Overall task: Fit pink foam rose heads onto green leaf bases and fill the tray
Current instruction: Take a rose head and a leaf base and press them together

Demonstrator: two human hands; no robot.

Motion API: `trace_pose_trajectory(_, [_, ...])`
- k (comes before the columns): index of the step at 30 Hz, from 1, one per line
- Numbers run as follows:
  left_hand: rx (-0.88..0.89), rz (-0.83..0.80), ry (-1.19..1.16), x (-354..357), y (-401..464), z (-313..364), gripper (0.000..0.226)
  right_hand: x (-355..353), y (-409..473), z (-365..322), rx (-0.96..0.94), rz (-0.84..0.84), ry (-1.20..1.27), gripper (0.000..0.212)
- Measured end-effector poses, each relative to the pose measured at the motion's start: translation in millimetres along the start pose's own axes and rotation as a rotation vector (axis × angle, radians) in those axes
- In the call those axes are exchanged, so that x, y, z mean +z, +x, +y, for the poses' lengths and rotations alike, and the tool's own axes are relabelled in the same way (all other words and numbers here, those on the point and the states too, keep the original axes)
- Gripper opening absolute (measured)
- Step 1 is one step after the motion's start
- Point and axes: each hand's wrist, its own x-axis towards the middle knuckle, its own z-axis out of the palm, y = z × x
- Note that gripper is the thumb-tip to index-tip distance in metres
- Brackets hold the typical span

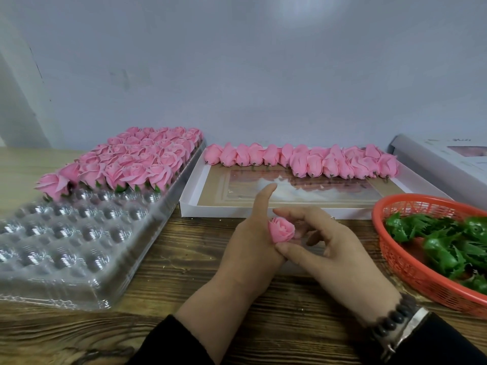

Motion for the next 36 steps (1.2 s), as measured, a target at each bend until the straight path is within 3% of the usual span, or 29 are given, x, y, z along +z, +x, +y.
trace_pose_trajectory(6, [-0.039, -0.114, -0.074, 3.9, -0.9, -1.1, 0.090, -4.1, 0.4, 7.0, 0.064, -0.006, 0.089, 0.015])
trace_pose_trajectory(12, [-0.164, -0.132, -0.107, 2.9, -2.2, 0.5, 0.040, -7.0, 3.3, 14.3, 0.044, 0.130, 0.089, 0.015])
trace_pose_trajectory(19, [-0.175, -0.195, -0.113, 3.4, -3.2, 7.4, 0.016, -3.7, 0.4, 7.3, -0.028, -0.032, -0.028, 0.013])
trace_pose_trajectory(23, [-0.138, -0.200, -0.142, 2.0, -3.6, 8.4, 0.009, -3.4, -0.9, 4.1, -0.081, -0.029, -0.133, 0.019])
trace_pose_trajectory(27, [-0.221, -0.110, -0.490, 1.8, -3.3, 11.8, 0.014, 1.6, -3.0, 6.4, -0.099, 0.112, -0.094, 0.032])
trace_pose_trajectory(30, [-0.299, -0.030, -0.640, 0.2, -2.6, 9.6, 0.010, 4.4, -0.8, 8.9, -0.041, 0.241, -0.010, 0.027])
trace_pose_trajectory(33, [-0.355, 0.075, -0.861, 0.6, 0.0, 9.3, 0.020, 7.8, 1.9, 10.7, 0.108, 0.170, 0.105, 0.034])
trace_pose_trajectory(36, [-0.392, 0.048, -1.002, 3.1, 0.3, 10.6, 0.034, 14.6, 0.5, 9.1, 0.192, 0.046, 0.199, 0.032])
